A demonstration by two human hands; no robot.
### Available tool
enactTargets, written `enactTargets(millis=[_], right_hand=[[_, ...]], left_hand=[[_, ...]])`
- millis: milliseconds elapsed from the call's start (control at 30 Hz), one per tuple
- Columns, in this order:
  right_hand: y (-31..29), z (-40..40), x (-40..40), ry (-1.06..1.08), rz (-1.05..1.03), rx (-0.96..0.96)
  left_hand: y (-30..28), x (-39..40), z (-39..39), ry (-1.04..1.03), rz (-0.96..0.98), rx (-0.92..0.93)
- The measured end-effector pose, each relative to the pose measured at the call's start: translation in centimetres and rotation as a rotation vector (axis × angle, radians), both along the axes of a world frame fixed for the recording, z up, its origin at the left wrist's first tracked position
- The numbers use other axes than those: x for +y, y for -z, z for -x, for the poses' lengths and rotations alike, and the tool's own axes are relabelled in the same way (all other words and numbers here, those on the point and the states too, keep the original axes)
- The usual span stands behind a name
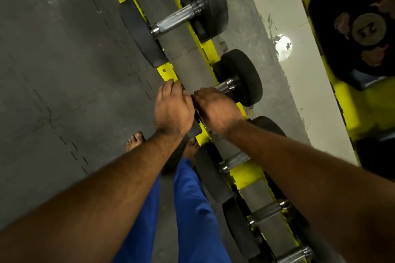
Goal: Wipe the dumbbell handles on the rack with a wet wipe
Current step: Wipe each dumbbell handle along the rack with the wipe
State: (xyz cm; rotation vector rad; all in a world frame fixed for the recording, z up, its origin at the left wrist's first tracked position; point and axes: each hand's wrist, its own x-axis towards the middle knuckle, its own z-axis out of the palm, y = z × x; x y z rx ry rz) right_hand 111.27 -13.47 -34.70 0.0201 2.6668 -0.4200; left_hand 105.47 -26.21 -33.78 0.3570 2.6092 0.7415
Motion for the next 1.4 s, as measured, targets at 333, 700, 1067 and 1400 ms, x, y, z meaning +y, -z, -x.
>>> enactTargets(millis=[333,700,1067,1400], right_hand=[[1.2,-0.5,1.0,-0.009,0.027,0.193],[1.3,-1.0,2.5,-0.005,-0.060,0.158],[0.7,-1.9,2.0,0.162,-0.157,0.178],[0.9,-2.6,0.5,0.228,-0.319,0.075]], left_hand=[[1.1,-0.2,-0.3,-0.033,-0.064,0.029],[1.4,-0.2,-0.5,-0.031,-0.098,0.072],[1.9,-0.3,-0.4,-0.027,-0.112,0.087],[1.8,-0.3,-0.4,-0.038,-0.124,0.066]])
